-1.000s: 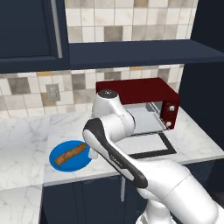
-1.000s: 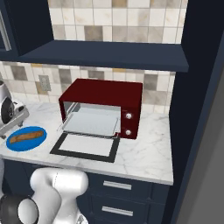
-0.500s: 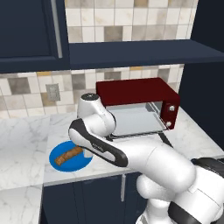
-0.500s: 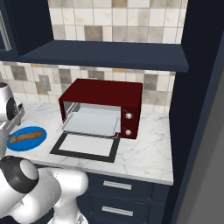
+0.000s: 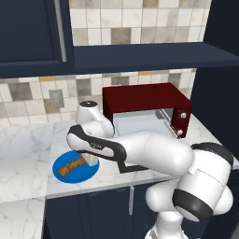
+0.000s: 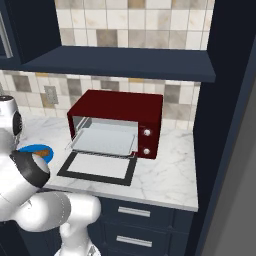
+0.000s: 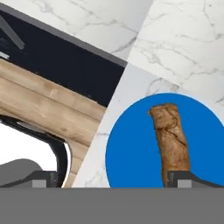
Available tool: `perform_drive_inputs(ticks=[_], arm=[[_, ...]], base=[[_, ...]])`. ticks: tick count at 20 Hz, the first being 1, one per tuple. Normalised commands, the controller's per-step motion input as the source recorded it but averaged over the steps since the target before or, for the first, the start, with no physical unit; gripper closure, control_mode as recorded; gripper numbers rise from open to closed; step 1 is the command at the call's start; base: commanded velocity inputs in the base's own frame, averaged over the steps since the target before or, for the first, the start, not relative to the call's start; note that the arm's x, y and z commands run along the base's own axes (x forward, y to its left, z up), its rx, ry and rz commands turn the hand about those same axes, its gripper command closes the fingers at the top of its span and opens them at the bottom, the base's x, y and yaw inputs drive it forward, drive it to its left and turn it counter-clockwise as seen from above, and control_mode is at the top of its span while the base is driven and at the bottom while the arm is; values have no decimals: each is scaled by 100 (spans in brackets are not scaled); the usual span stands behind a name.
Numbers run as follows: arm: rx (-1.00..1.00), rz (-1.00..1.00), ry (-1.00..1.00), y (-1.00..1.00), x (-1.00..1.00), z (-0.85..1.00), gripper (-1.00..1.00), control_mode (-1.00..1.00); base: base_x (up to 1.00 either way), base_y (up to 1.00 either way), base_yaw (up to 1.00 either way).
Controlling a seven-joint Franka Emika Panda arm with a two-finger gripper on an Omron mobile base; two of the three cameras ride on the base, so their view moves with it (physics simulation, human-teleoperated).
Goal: Pull the toaster oven rack outwards. Pick up the baguette from the plate and place it on the toaster oven rack. Close the toaster oven door fully and set the temperature to the lowest setting.
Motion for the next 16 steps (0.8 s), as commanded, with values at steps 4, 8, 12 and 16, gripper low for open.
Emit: perform_drive_inputs(ticks=[4, 8, 12, 16], arm=[[-1, 34, -5, 18, 7, -38, -100, -100], [-4, 33, -11, 15, 6, -42, -100, -100], [-5, 31, -16, 10, 12, -39, -100, -100], [-1, 25, -18, 9, 18, -21, -100, -100]], base=[[0, 0, 0], [0, 0, 0], [0, 0, 0], [0, 0, 0]])
